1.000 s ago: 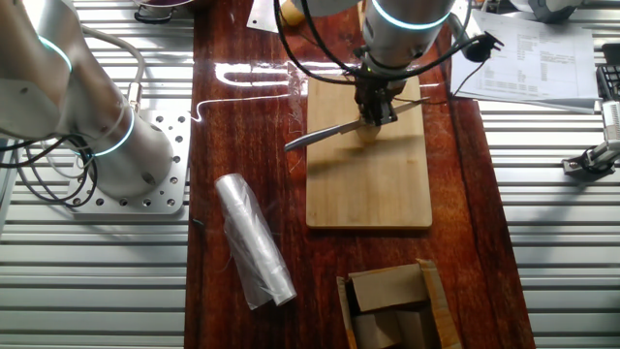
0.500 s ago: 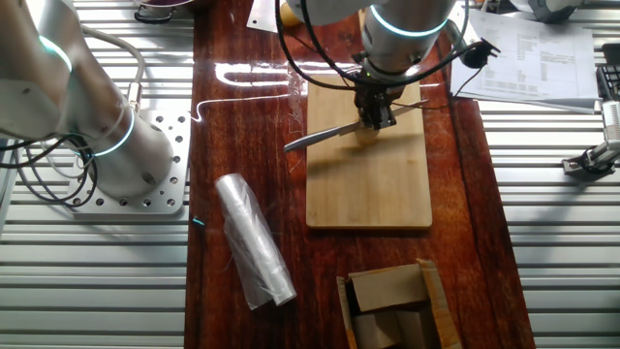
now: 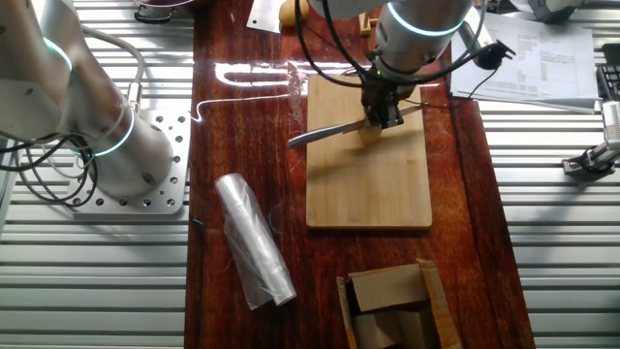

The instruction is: Chop the potatoes

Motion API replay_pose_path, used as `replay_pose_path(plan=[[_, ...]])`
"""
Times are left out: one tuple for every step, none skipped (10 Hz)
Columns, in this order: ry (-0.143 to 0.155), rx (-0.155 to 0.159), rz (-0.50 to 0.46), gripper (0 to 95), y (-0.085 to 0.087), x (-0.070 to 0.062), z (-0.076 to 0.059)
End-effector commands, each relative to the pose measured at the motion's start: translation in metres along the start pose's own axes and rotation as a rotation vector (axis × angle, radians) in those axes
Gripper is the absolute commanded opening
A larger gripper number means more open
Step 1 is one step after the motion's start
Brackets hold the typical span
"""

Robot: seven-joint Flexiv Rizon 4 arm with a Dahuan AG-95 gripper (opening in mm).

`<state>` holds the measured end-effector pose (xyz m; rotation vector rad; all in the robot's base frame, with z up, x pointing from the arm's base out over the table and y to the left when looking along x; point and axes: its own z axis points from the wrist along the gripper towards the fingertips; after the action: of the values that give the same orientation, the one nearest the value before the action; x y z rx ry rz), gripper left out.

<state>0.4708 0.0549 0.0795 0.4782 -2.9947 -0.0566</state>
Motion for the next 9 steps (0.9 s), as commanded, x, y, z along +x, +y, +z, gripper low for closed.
replay_pose_path(plan=[[0.006, -0.004, 0.000, 0.0, 0.002, 0.004, -0.006], [0.009, -0.004, 0.000, 0.0, 0.002, 0.004, -0.008], [0.009, -0.004, 0.000, 0.0, 0.002, 0.004, -0.008], [0.006, -0.002, 0.000, 0.0, 0.001, 0.003, -0.004], [0.001, 0.000, -0.002, 0.0, 0.000, 0.002, 0.002], [-0.005, 0.002, -0.004, 0.0, -0.001, 0.001, 0.009], [-0.004, -0.001, -0.009, 0.0, 0.000, 0.001, 0.009], [-0.001, -0.003, -0.007, 0.0, 0.000, 0.000, 0.008], [-0.003, -0.001, -0.007, 0.0, 0.000, 0.000, 0.010]])
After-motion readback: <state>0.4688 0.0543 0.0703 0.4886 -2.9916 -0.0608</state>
